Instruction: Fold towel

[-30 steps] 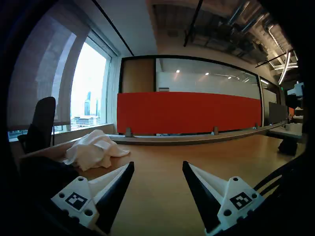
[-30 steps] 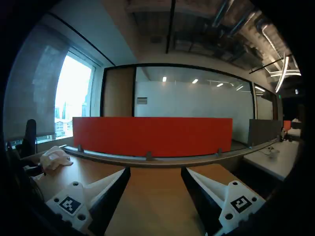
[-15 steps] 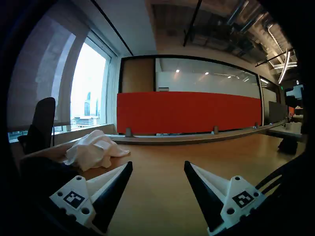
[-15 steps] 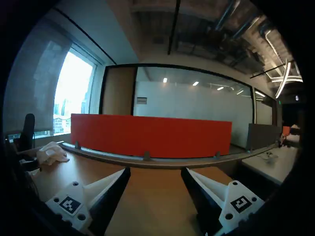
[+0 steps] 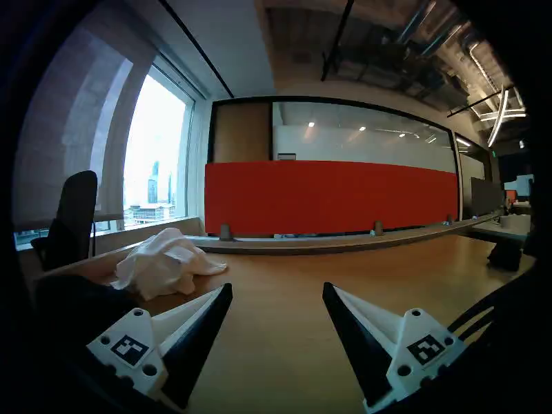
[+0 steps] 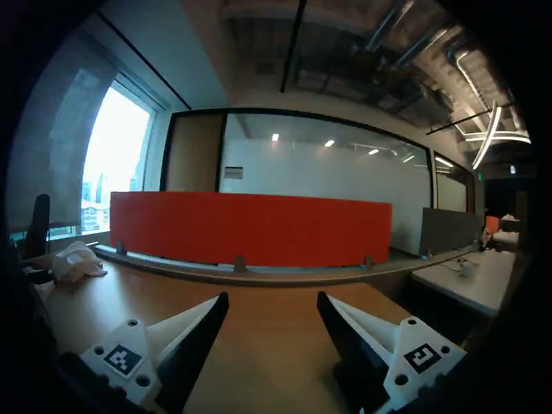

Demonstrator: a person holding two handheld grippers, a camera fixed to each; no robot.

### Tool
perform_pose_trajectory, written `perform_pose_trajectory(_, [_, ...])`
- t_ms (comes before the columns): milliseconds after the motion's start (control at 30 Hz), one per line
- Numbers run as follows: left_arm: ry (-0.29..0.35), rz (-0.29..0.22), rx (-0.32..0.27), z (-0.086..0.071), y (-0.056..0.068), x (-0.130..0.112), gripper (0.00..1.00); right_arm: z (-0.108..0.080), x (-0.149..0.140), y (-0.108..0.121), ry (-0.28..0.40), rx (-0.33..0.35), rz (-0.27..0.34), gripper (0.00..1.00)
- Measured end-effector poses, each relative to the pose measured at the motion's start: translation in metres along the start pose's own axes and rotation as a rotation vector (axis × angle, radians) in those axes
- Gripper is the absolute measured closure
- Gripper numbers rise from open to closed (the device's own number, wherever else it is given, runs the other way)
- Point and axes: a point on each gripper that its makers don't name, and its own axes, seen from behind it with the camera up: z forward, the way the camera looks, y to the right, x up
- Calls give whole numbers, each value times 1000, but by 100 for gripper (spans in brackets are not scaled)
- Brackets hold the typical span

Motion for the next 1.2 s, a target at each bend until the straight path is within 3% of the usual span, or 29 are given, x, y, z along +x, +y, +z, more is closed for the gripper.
perform_pose_trajectory(500, [0, 0, 0, -1, 0, 0, 3, 8, -68, -1, 1, 40, 23, 1])
perform_pose_trajectory(800, [0, 0, 0, 0, 0, -1, 3, 15, -87, -6, -7, 63, 36, 1])
perform_pose_trajectory(1200, [0, 0, 0, 0, 0, -1, 3, 22, -102, -2, -15, 38, 84, 1])
